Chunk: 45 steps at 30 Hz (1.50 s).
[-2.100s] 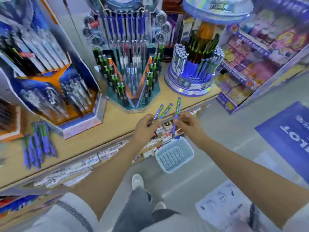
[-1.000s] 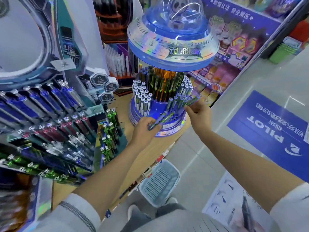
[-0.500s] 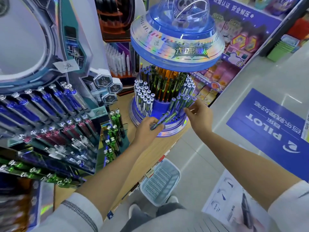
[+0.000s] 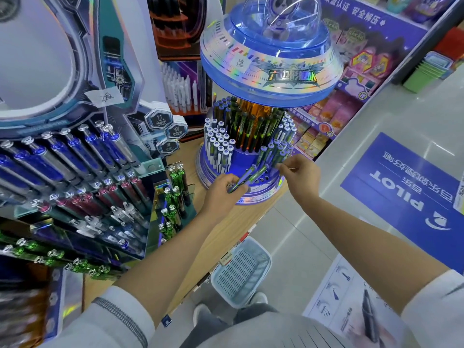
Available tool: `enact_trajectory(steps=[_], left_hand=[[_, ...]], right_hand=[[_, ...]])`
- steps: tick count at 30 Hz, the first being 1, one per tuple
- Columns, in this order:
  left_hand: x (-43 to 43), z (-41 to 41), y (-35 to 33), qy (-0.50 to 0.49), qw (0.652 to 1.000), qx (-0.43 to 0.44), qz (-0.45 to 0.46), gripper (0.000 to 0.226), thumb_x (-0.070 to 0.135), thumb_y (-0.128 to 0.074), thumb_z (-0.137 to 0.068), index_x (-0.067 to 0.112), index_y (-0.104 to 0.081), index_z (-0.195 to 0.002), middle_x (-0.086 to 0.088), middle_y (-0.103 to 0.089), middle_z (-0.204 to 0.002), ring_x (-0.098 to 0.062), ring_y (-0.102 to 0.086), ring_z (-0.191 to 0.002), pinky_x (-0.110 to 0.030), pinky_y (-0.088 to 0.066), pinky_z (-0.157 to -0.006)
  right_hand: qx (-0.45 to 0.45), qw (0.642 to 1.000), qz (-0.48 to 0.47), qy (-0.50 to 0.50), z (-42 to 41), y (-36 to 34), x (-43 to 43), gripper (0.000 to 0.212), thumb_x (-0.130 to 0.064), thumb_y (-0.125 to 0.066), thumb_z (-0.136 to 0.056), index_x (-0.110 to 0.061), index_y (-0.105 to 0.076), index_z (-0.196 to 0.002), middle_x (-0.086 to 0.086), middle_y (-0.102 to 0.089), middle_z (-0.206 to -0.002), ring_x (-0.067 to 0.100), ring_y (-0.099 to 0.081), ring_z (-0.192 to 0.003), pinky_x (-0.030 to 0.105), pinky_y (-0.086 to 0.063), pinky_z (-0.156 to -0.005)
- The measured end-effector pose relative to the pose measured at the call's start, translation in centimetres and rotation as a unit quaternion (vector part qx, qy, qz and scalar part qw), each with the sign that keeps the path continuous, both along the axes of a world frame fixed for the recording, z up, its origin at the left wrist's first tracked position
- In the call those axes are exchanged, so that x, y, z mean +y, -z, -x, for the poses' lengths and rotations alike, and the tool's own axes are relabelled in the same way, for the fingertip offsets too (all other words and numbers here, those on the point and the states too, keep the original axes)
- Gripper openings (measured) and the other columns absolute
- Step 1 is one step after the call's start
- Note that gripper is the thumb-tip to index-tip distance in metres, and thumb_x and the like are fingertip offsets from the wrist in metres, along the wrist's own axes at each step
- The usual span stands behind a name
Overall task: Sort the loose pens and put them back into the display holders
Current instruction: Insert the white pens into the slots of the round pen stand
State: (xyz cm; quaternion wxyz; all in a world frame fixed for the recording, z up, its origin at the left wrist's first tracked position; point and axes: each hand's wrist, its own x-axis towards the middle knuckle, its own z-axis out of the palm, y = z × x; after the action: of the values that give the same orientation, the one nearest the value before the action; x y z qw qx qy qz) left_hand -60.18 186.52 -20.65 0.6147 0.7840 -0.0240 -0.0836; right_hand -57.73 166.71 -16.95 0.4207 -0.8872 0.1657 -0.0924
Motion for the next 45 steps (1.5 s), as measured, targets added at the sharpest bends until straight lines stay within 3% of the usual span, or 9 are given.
enact_trajectory(steps=[3, 8, 12, 21, 27, 31, 36, 40, 45], left_hand=[[-0.1, 0.1, -0.2, -0.003, 1.000, 0.010, 0.007, 0.020, 0.057, -0.064, -0.072, 0.037, -0.065, -0.075, -0.005, -0.057, -0.092, -0.029, -0.057, -0.079, -0.047, -0.049, -0.076], [-0.4, 0.5, -0.8, 0.012, 0.998, 0.034, 0.054, 0.017, 0.026, -0.065, -0.090, 0.009, -0.064, -0.088, -0.001, -0.058, -0.077, -0.014, -0.059, -0.064, -0.037, -0.046, -0.069], [-1.2, 0.7, -1.6, 0.022, 0.997, 0.035, 0.073, 0.014, 0.024, -0.061, -0.094, 0.012, -0.059, -0.085, -0.024, -0.062, -0.090, -0.010, -0.058, -0.058, -0.033, -0.044, -0.064], [-1.9, 0.3, -2.1, 0.050, 0.994, 0.019, 0.099, 0.015, 0.020, -0.063, -0.092, 0.006, -0.063, -0.096, -0.018, -0.063, -0.082, -0.019, -0.052, -0.062, -0.028, -0.047, -0.061], [-1.4, -0.6, -1.0, 0.018, 0.993, 0.065, 0.094, 0.016, 0.020, -0.057, -0.096, 0.004, -0.061, -0.093, -0.012, -0.061, -0.082, -0.017, -0.051, -0.056, -0.030, -0.046, -0.063], [-0.8, -1.2, -0.3, -0.014, 0.994, 0.065, 0.083, 0.022, 0.017, -0.056, -0.097, 0.014, -0.053, -0.075, -0.017, -0.055, -0.083, -0.014, -0.048, -0.053, -0.023, -0.044, -0.056], [-0.9, -1.6, 0.1, -0.007, 0.994, 0.072, 0.078, 0.017, 0.015, -0.056, -0.096, 0.000, -0.059, -0.090, -0.014, -0.050, -0.077, -0.015, -0.049, -0.053, -0.031, -0.044, -0.062], [-0.7, -1.7, 0.3, -0.011, 0.995, 0.064, 0.079, 0.016, 0.016, -0.057, -0.096, 0.004, -0.057, -0.084, -0.001, -0.047, -0.065, -0.016, -0.051, -0.055, -0.032, -0.042, -0.063], [-0.5, -1.6, 0.4, -0.009, 0.995, 0.058, 0.075, 0.014, 0.015, -0.056, -0.096, 0.005, -0.060, -0.086, -0.011, -0.060, -0.082, -0.015, -0.053, -0.057, -0.029, -0.043, -0.061]], right_hand=[[0.021, 1.000, 0.013, -0.004, 0.1, 0.0, -0.3, 0.014, -0.026, -0.073, -0.084, -0.013, -0.069, -0.083, -0.002, -0.068, -0.077, 0.012, -0.063, -0.071, 0.030, -0.052, -0.067], [-0.008, 0.997, -0.056, -0.060, 1.9, -1.1, 0.0, 0.024, -0.036, -0.068, -0.088, -0.013, -0.068, -0.084, 0.001, -0.065, -0.071, 0.008, -0.055, -0.061, 0.021, -0.045, -0.057], [0.016, 0.966, -0.222, -0.128, 2.7, -2.2, 0.7, 0.023, -0.023, -0.072, -0.086, -0.010, -0.067, -0.104, 0.006, -0.071, -0.082, 0.015, -0.066, -0.068, 0.025, -0.055, -0.068], [0.044, 0.927, -0.357, -0.105, 3.0, -2.8, 1.1, 0.037, -0.004, -0.070, -0.083, -0.009, -0.046, -0.110, 0.003, -0.072, -0.074, 0.019, -0.071, -0.073, 0.029, -0.058, -0.073], [-0.059, 0.953, -0.296, -0.041, 1.9, -3.4, 0.5, 0.039, -0.006, -0.074, -0.082, -0.017, -0.045, -0.106, 0.003, -0.065, -0.073, 0.025, -0.069, -0.072, 0.037, -0.057, -0.075], [-0.114, 0.982, -0.149, 0.002, 0.7, -3.9, 0.0, 0.035, -0.017, -0.077, -0.081, -0.020, -0.053, -0.106, 0.002, -0.060, -0.081, 0.021, -0.061, -0.076, 0.033, -0.052, -0.072], [-0.103, 0.994, -0.030, -0.023, 0.3, -3.2, 0.9, 0.024, -0.017, -0.074, -0.083, -0.021, -0.054, -0.094, -0.012, -0.055, -0.072, 0.012, -0.057, -0.066, 0.039, -0.052, -0.069], [-0.089, 0.996, 0.003, -0.022, 0.2, -2.6, 1.3, 0.023, -0.014, -0.074, -0.083, -0.014, -0.055, -0.096, -0.015, -0.055, -0.077, 0.003, -0.056, -0.066, 0.039, -0.054, -0.072], [-0.091, 0.995, 0.028, -0.023, -0.1, -2.6, 1.6, 0.023, -0.014, -0.073, -0.083, -0.018, -0.053, -0.092, -0.013, -0.055, -0.076, 0.005, -0.055, -0.068, 0.039, -0.053, -0.073]])
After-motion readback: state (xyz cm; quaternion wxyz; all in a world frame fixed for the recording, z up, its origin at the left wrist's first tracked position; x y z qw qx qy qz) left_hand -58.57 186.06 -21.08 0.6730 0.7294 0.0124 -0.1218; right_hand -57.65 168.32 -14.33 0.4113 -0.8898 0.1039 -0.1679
